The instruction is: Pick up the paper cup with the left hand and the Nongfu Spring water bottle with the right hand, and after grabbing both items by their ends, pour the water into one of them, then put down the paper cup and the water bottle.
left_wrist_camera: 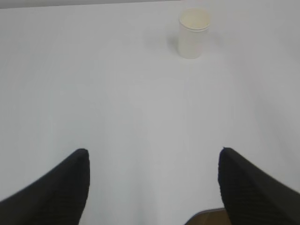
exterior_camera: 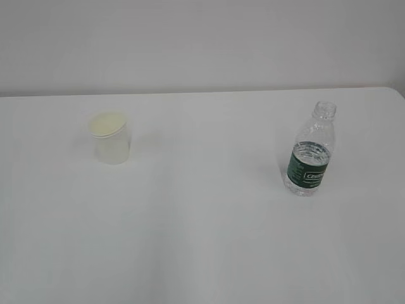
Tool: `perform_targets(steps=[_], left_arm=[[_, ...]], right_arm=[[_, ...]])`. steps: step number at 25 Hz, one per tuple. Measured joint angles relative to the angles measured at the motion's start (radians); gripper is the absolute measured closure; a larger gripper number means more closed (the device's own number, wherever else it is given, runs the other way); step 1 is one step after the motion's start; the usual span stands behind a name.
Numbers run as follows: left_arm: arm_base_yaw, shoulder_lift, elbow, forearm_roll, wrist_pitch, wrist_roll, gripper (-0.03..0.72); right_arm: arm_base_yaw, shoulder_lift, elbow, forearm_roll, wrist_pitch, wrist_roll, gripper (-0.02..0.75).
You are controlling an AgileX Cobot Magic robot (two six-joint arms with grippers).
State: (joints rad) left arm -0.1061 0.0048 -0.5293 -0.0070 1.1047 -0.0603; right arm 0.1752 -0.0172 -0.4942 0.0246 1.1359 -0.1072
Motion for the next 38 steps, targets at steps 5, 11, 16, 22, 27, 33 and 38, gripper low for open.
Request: perform_targets(steps=[5, 11, 16, 22, 27, 33, 38], left_arm=[[0.0, 0.0, 0.0, 0.0, 0.0, 0.0, 0.083], [0.0, 0.0, 0.0, 0.0, 0.0, 0.0, 0.095], [0.0, 0.0, 0.0, 0.0, 0.0, 0.0, 0.097], [0.0, 0.0, 0.0, 0.0, 0.0, 0.0, 0.1], [0.0, 0.0, 0.0, 0.0, 0.0, 0.0, 0.101], [0.0, 0.0, 0.0, 0.0, 0.0, 0.0, 0.101], [0.0, 0.0, 0.0, 0.0, 0.0, 0.0, 0.101]], right_arm=[[0.0, 0.0, 0.0, 0.0, 0.0, 0.0, 0.237], [0.0, 0.0, 0.0, 0.0, 0.0, 0.0, 0.237], [0.0, 0.0, 0.0, 0.0, 0.0, 0.0, 0.237], [0.0, 0.0, 0.0, 0.0, 0.0, 0.0, 0.237], [0.0, 0.0, 0.0, -0.009, 0.0, 0.0, 0.237], [0.0, 0.0, 0.0, -0.013, 0.0, 0.0, 0.237], [0.0, 0.0, 0.0, -0.014, 0.0, 0.0, 0.237]])
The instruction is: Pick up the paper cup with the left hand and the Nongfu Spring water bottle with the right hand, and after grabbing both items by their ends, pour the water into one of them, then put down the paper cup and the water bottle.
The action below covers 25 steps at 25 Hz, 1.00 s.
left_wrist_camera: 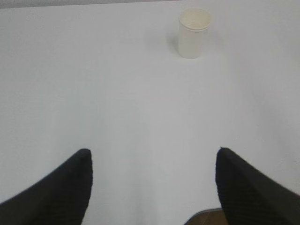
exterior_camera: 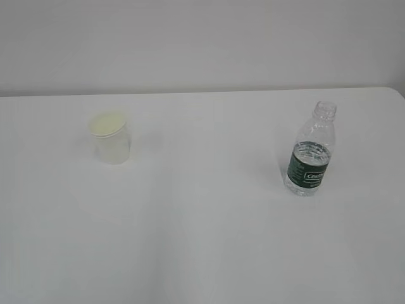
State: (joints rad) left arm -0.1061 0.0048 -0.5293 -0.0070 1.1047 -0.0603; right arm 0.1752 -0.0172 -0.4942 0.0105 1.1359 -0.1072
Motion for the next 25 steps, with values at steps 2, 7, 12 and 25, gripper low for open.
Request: perform_targets(steps=[2, 7, 12, 25], left_arm=[[0.0, 0.0, 0.0, 0.0, 0.0, 0.0, 0.101], [0.0, 0.0, 0.0, 0.0, 0.0, 0.0, 0.101], [0.0, 0.0, 0.0, 0.0, 0.0, 0.0, 0.101], [0.0, 0.0, 0.0, -0.006, 0.0, 0.0, 0.101]], right_arm=[[0.0, 0.0, 0.0, 0.0, 0.0, 0.0, 0.237], [0.0, 0.0, 0.0, -0.003, 0.0, 0.0, 0.237], [0.0, 0.0, 0.0, -0.004, 0.0, 0.016, 0.237], [0.0, 0.0, -0.017, 0.009, -0.03, 0.083, 0.237]])
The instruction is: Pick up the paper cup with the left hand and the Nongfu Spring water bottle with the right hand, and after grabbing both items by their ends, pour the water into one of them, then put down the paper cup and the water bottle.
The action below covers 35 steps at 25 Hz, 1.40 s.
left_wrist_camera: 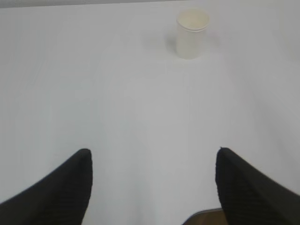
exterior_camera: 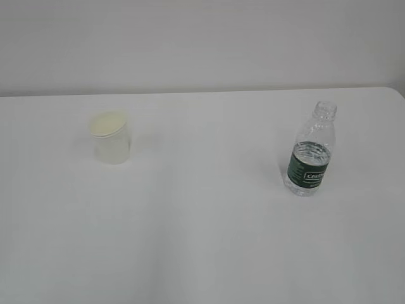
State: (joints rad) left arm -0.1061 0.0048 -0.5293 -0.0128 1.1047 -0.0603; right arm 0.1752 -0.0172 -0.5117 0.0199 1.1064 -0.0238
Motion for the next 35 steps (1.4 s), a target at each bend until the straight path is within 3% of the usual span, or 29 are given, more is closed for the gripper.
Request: perform_targets(steps=[13, 35], left_arm=[[0.0, 0.049, -0.014, -0.013, -0.033, 0.0, 0.101], [0.0, 0.353, -0.05, -0.016, -0.418, 0.0, 0.112]], right_arm=[[0.0, 0.081, -0.004, 0.032, -0.089, 0.002, 0.237], [0.0, 0.296, -0.004, 0.035, -0.37, -0.067, 0.237]])
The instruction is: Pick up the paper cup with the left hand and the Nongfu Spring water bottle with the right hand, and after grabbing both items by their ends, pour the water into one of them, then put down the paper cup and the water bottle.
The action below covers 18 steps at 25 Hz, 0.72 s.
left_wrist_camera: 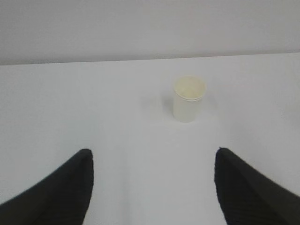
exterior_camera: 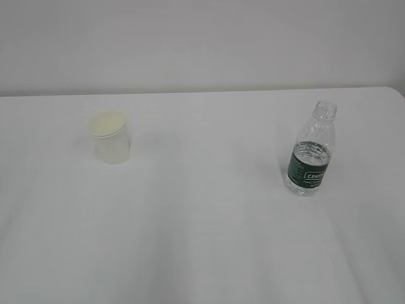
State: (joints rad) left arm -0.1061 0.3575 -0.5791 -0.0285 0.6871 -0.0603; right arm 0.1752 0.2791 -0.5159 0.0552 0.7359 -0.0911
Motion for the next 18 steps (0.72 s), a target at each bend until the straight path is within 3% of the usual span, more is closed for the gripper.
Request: perform_targets(steps=[18], left_arm=[[0.0, 0.18, 0.0, 0.0, -0.17, 0.0, 0.132]], right_arm=[[0.0, 0.189, 0.0, 0.0, -0.173, -0.05, 0.237]])
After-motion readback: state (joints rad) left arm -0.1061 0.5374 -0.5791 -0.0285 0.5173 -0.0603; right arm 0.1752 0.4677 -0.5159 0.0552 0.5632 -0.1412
